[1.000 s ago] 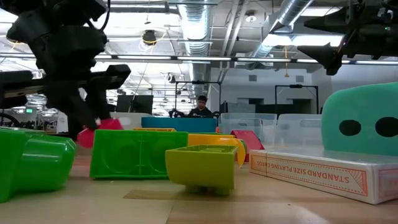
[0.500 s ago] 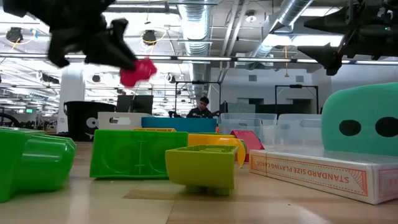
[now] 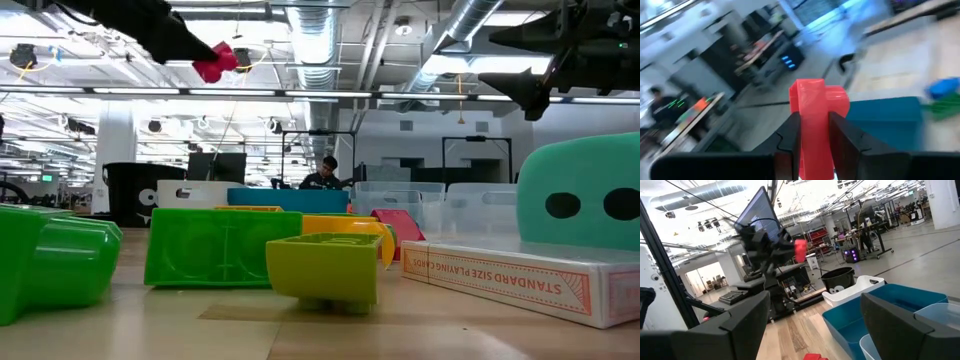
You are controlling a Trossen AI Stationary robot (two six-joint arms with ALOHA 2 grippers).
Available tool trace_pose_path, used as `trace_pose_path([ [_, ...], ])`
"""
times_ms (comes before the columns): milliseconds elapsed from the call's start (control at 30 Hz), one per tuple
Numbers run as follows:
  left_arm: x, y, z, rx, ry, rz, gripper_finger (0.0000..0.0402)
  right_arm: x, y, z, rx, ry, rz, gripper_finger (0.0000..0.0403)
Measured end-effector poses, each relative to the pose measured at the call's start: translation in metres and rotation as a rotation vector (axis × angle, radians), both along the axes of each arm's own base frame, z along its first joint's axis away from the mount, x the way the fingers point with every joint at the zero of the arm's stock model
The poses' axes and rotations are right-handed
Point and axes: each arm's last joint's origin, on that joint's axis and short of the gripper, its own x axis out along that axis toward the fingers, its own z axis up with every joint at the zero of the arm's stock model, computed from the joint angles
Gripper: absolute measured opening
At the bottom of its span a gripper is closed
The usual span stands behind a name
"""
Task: Pick & Place Toys
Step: Put the small red game piece into the white bin
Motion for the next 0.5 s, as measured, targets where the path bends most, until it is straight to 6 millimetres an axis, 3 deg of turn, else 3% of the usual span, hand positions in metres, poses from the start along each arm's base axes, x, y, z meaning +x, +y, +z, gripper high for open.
trace_pose_path([
  [233, 0.005, 0.043, -0.011, -0.042, 0.048, 0.124, 0.0067, 0.000, 0.000, 0.000, -0.008, 0.002, -0.002, 0.0304],
  [500, 0.021, 0.092, -0.044, -0.140, 0.147, 0.263, 0.0067, 0.000, 0.000, 0.000, -0.023, 0.005, -0.008, 0.0304],
])
